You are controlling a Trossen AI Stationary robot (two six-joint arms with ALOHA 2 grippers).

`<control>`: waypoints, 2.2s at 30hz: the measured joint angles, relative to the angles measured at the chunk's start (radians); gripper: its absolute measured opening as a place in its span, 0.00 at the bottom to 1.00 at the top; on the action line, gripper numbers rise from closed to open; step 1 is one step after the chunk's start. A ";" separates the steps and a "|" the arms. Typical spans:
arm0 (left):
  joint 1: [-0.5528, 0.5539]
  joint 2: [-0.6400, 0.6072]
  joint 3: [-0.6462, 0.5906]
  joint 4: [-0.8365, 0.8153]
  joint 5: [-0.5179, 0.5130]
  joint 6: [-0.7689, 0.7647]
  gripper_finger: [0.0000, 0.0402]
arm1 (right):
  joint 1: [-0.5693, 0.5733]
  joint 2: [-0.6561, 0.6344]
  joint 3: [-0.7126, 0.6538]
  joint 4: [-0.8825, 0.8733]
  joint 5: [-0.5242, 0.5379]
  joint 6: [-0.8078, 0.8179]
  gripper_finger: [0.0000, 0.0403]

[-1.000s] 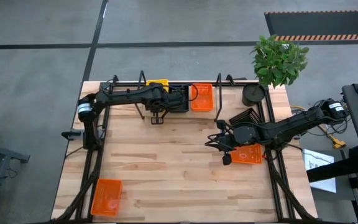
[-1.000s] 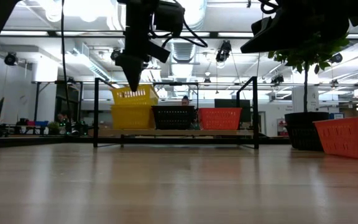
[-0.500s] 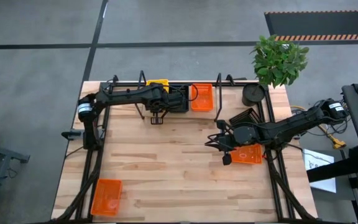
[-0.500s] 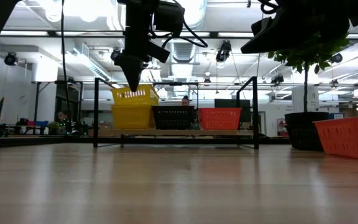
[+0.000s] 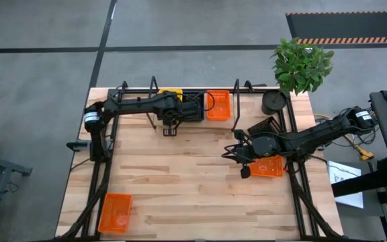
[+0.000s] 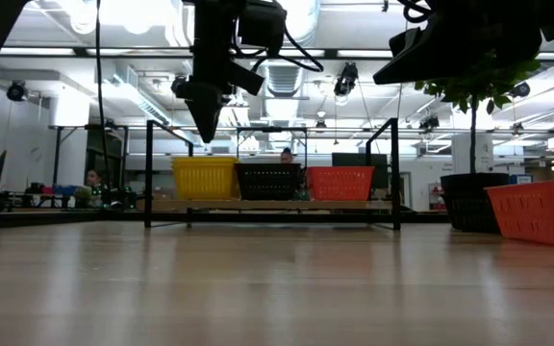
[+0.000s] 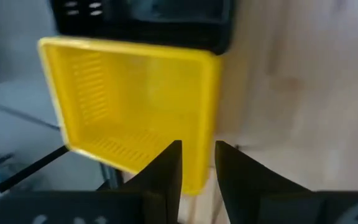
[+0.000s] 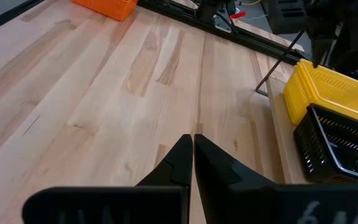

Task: Stack baskets on shelf by color
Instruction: Stack the top orange bin on top of the other orange bin on the shelf

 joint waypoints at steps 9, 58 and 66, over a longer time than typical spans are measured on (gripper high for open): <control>-0.096 -0.030 0.026 0.001 0.038 -0.049 0.20 | 0.000 0.000 0.000 -0.005 0.000 -0.002 0.02; -0.597 -0.612 -0.645 1.117 -0.177 0.013 0.20 | 0.136 0.036 0.364 -0.919 0.057 1.236 0.23; -0.600 -0.665 -0.735 1.123 -0.217 -0.070 0.20 | 0.136 0.227 0.511 -1.210 0.069 1.373 0.22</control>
